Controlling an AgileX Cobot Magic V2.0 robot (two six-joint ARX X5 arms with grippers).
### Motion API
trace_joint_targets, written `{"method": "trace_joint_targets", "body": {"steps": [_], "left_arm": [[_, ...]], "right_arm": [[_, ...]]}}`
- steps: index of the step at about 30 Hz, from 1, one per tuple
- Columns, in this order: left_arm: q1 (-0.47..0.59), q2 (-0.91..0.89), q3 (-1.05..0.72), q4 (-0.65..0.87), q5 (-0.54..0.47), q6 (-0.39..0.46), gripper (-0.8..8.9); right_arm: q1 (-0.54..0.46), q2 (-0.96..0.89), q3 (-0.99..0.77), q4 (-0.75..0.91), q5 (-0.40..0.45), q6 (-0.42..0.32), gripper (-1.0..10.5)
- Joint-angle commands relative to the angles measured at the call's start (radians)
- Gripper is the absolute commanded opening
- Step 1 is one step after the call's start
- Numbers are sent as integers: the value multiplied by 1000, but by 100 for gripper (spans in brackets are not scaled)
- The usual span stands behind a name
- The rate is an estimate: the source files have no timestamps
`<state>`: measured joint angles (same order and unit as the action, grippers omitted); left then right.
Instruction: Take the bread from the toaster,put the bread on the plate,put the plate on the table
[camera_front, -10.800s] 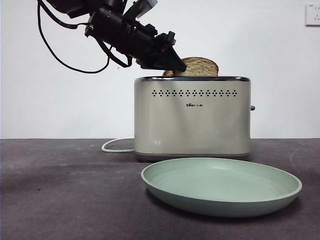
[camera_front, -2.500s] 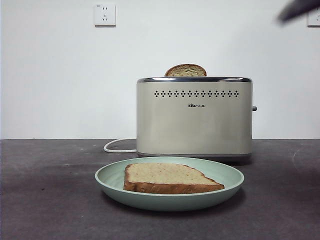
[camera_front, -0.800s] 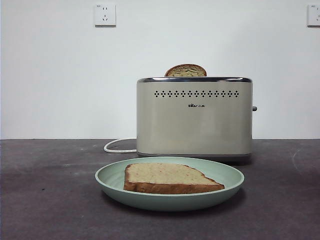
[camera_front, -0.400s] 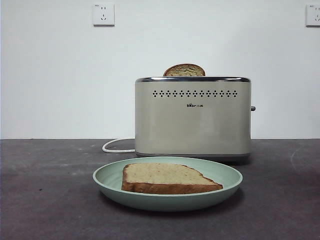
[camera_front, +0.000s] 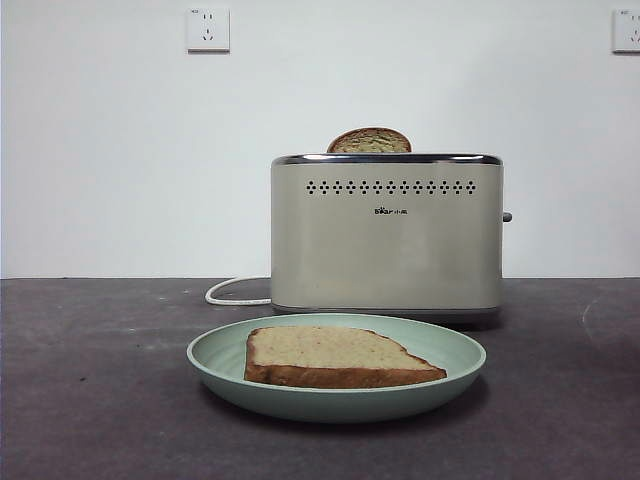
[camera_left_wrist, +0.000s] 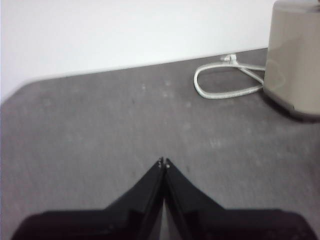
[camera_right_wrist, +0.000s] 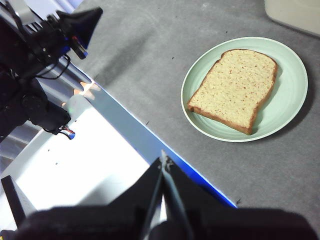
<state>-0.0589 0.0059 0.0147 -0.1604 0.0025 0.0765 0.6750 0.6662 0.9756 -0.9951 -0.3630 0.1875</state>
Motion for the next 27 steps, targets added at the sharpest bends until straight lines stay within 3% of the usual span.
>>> {"method": "trace_joint_targets", "body": {"steps": [1, 27], "left_arm": [[3, -4, -12, -20, -3, -29, -3], [3, -3, -12, -21, 0, -31, -3]], "right_arm": [[2, -2, -6, 6, 3, 3, 2], [0, -2, -6, 6, 5, -12, 2]]}}
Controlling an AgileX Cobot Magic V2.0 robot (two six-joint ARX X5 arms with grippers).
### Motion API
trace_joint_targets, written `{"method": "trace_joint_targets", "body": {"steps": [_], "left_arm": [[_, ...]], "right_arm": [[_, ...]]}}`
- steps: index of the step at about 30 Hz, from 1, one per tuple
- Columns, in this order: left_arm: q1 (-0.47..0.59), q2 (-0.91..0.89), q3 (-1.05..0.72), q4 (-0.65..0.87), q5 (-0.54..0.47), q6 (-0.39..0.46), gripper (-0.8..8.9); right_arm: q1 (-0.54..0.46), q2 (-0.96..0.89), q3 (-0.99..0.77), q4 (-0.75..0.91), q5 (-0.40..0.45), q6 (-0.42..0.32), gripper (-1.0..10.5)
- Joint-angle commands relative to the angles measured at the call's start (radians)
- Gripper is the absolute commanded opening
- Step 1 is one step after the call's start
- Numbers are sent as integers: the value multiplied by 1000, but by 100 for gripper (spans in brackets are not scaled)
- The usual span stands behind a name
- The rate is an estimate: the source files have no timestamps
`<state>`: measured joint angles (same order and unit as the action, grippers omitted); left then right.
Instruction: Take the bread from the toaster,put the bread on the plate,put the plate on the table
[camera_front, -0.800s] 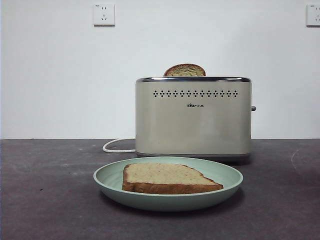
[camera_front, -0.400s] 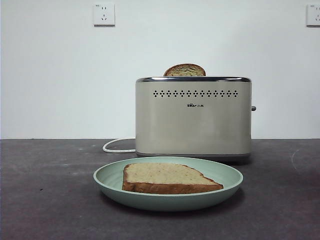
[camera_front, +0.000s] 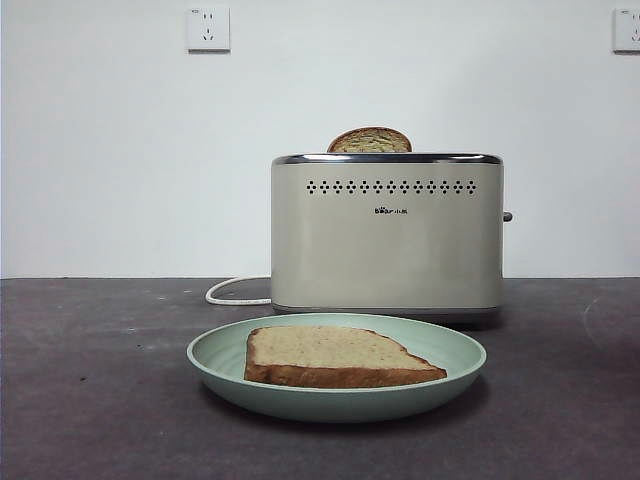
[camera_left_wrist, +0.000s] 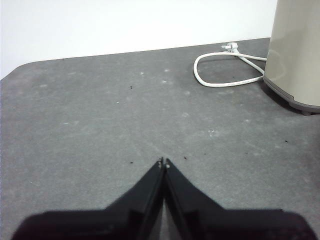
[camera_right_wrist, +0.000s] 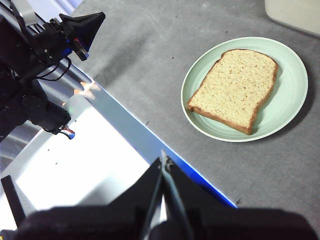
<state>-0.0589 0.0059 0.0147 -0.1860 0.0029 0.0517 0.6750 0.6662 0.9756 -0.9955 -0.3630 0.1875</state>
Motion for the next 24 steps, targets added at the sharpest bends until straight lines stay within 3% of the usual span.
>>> {"method": "trace_joint_targets", "body": {"steps": [1, 6, 11, 14, 21, 24], "left_arm": [[3, -4, -12, 4, -1, -6, -3], [3, -3, -12, 4, -1, -6, -3], [3, -4, -12, 5, -1, -6, -3], [3, -3, -12, 5, -1, -6, -3], [3, -3, -12, 5, -1, -6, -3], [3, -3, -12, 5, -1, -6, -3]], "right_arm": [[-11, -6, -6, 15, 18, -57, 2], [-196, -48, -6, 109, 21, -249, 2], [-492, -119, -8, 218, 29, -242, 2], [-599, -171, -29, 272, 32, -291, 2], [-684, -336, -287, 555, 39, -318, 2], [-686, -413, -457, 686, 105, -307, 2]]}}
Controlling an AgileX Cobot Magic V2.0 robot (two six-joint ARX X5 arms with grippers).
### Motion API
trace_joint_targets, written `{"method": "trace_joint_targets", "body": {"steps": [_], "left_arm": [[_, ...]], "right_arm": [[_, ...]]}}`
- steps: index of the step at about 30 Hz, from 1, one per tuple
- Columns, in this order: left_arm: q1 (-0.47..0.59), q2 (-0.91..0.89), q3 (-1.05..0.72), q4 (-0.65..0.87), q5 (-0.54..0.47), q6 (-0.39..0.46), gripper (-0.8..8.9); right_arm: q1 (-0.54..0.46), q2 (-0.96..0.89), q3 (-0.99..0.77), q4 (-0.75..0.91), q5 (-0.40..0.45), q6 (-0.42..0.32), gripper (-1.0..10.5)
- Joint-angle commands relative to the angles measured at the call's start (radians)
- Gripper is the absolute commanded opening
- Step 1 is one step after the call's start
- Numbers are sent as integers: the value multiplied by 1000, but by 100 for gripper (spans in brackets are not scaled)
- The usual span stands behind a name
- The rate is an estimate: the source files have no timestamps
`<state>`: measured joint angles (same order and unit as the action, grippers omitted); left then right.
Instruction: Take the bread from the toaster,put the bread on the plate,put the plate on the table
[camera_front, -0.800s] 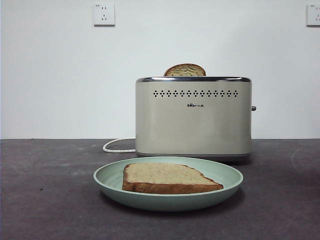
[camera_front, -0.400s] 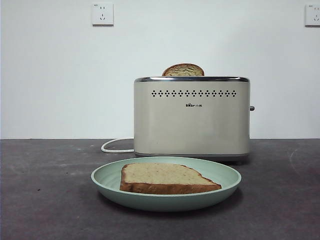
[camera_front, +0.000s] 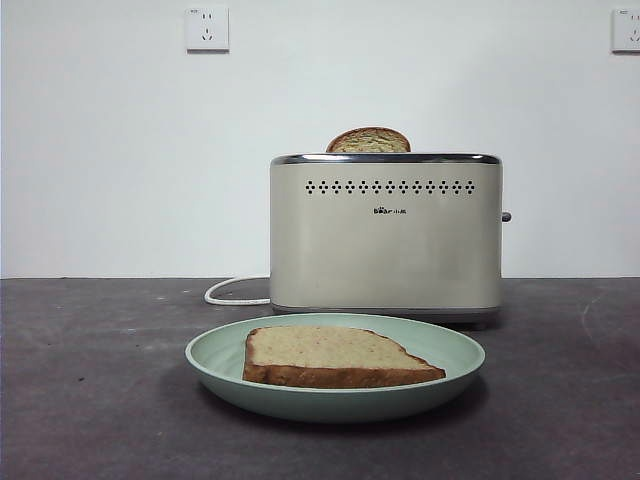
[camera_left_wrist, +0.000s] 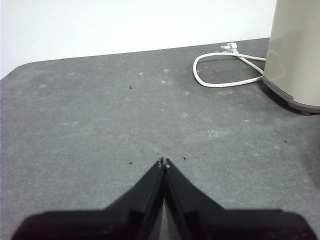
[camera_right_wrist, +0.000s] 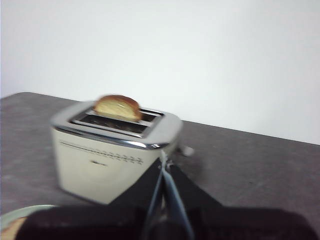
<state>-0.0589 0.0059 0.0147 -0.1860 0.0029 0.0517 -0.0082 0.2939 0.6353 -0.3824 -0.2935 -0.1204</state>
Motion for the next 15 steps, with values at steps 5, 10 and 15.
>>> {"method": "trace_joint_targets", "body": {"steps": [5, 10, 15], "left_arm": [[3, -3, -12, 5, -1, -6, -3], [3, -3, -12, 5, -1, -6, -3], [3, -4, -12, 5, -1, -6, -3]], "right_arm": [[-2, -142, -356, 185, 119, 17, 2], [-2, -222, -496, 198, 174, 27, 2], [4, -276, -562, 198, 174, 27, 2]]}}
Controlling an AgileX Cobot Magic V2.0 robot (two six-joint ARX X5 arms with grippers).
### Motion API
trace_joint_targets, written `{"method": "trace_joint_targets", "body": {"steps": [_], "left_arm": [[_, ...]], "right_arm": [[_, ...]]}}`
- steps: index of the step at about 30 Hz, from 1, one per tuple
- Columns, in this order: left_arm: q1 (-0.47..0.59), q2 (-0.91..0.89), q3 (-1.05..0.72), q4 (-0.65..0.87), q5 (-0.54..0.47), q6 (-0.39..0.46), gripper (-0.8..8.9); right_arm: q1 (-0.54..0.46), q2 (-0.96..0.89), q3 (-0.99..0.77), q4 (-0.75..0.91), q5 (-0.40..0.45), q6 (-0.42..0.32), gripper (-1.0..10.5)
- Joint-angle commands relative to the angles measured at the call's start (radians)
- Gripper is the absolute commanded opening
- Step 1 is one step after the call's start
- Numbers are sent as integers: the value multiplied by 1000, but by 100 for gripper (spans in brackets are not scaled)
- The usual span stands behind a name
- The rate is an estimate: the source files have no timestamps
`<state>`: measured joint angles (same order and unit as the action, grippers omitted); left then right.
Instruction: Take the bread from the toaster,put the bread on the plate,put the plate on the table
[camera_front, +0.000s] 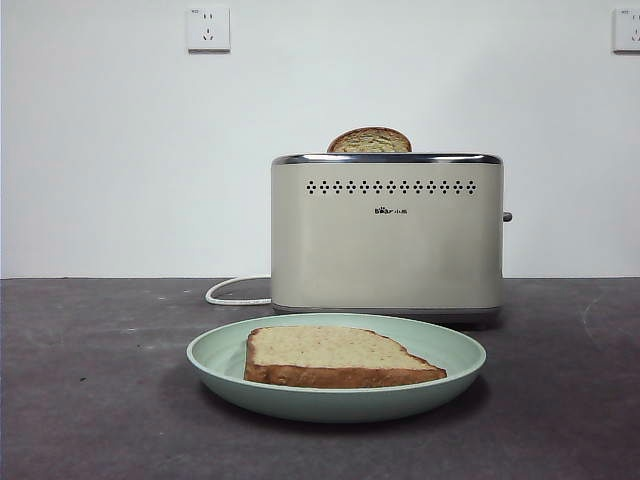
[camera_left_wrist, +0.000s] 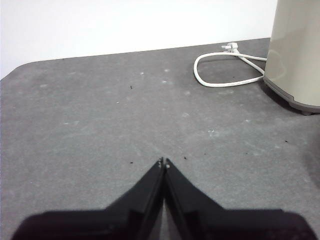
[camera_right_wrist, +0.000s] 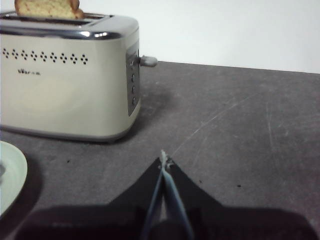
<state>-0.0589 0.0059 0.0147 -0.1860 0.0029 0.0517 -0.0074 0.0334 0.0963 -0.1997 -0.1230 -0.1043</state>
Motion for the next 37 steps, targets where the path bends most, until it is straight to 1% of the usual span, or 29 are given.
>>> {"method": "trace_joint_targets", "body": {"steps": [1, 6, 8, 11, 37], "left_arm": [[3, -4, -12, 5, -1, -6, -3], [3, -3, -12, 5, -1, -6, -3], [3, -3, -12, 5, -1, -6, -3], [3, -3, -12, 5, -1, -6, -3], [3, -3, -12, 5, -1, -6, -3]], "right_arm": [[5, -24, -34, 14, 3, 11, 2], [28, -32, -81, 12, 3, 13, 2], [39, -32, -87, 20, 8, 27, 2], [46, -32, -88, 20, 22, 29, 2], [48, -31, -88, 19, 25, 29, 2]]}}
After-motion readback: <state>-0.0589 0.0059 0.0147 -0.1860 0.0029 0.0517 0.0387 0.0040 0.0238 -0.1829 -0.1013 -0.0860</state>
